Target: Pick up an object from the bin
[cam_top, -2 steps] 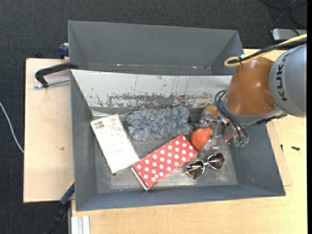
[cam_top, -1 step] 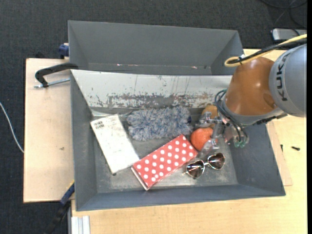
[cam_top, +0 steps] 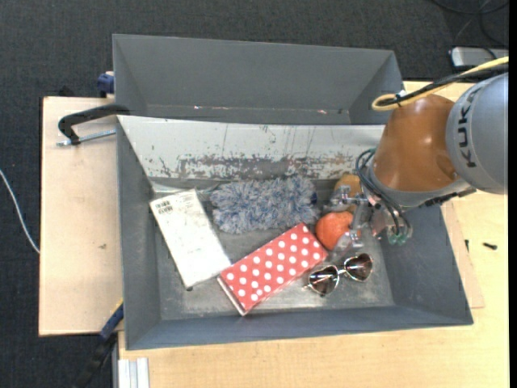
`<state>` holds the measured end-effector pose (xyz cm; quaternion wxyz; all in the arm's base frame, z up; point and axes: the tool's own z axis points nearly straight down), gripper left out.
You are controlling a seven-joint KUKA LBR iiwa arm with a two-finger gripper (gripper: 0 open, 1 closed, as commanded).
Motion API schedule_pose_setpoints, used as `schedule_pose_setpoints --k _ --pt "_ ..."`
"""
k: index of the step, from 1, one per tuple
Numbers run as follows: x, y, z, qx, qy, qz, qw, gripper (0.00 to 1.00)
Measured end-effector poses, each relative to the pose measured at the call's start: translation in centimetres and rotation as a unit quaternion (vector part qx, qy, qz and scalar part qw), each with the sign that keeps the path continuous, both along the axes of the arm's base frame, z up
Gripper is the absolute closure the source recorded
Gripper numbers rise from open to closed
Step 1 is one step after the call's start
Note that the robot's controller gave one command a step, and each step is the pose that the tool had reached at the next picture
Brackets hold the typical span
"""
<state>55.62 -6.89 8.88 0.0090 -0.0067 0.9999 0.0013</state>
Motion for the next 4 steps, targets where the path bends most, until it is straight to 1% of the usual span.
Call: schedule_pose_setpoints --k 4 --pt "0.00 0.00 0.00 0.000 0.0000 0.000 1.0000 1.00"
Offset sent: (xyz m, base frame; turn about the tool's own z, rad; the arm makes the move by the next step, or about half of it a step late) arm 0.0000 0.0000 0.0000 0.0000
